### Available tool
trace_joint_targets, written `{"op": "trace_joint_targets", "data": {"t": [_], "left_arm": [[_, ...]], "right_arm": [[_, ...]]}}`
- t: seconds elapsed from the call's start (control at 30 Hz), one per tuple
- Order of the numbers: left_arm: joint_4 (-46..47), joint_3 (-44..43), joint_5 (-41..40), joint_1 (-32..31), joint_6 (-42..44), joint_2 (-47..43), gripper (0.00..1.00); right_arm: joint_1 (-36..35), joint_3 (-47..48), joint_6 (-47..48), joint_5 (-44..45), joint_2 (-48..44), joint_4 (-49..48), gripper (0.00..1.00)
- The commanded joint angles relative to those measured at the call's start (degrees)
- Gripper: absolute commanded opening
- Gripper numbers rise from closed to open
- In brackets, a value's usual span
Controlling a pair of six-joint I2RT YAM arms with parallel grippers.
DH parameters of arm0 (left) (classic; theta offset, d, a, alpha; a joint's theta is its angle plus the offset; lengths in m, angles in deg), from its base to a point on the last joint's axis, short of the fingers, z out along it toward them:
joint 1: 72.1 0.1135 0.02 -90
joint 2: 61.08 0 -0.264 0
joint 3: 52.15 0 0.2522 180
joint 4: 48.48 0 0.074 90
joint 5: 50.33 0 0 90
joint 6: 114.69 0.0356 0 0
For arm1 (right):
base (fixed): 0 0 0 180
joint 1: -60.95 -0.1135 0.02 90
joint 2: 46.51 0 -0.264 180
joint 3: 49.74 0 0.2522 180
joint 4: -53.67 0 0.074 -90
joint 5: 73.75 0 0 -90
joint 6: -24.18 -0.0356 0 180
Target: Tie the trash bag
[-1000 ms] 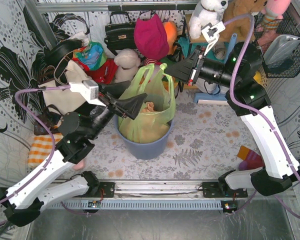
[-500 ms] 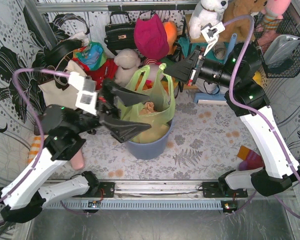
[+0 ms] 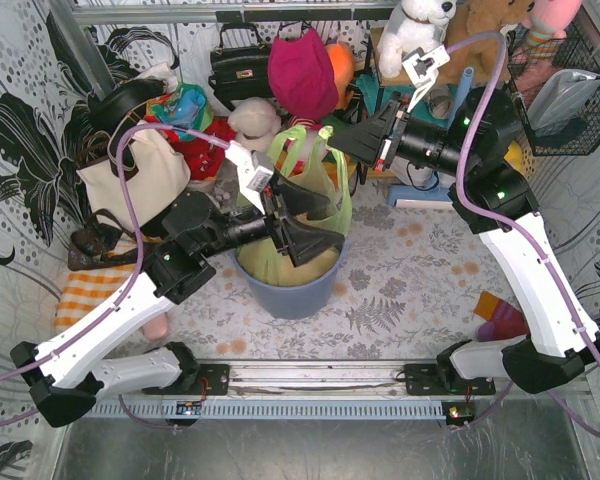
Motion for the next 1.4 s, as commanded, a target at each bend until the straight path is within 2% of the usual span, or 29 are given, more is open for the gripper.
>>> {"op": "trace_joint_targets", "data": {"t": [0.0, 0.23, 0.37, 0.6, 1.07, 1.2, 1.37], "left_arm": [[3.81, 2.58, -19.52, -1.06, 7.07, -1.7, 0.98], [16.26, 7.96, -30.81, -2.21, 12.49, -2.17, 0.98], [24.81, 10.52, -31.27, -2.66, 14.1, -2.7, 0.98], [32.29, 11.22, -28.89, -3.24, 15.36, -0.93, 0.98], [39.73, 11.98, -29.27, -5.11, 18.02, 0.68, 0.98], [40.71, 10.52, -29.22, -6.0, 20.12, 2.0, 0.98], [41.62, 10.14, -30.44, -7.26, 24.09, 2.68, 0.98]], "right_arm": [[-0.24, -0.76, 0.13, 0.19, -1.19, -2.58, 0.0], [-0.26, 0.03, 1.03, -0.18, -1.06, -1.93, 0.0], [-0.28, 2.53, 2.1, -0.09, -0.18, -1.46, 0.0], [-0.23, 9.28, 2.25, -2.55, 3.25, -1.87, 0.0], [-0.27, -3.18, 3.09, -9.24, -2.42, -8.63, 0.0], [-0.22, -4.48, 2.53, -12.49, -2.69, -10.9, 0.0], [-0.25, -4.44, 3.19, -12.41, -2.98, -10.66, 0.0]]}}
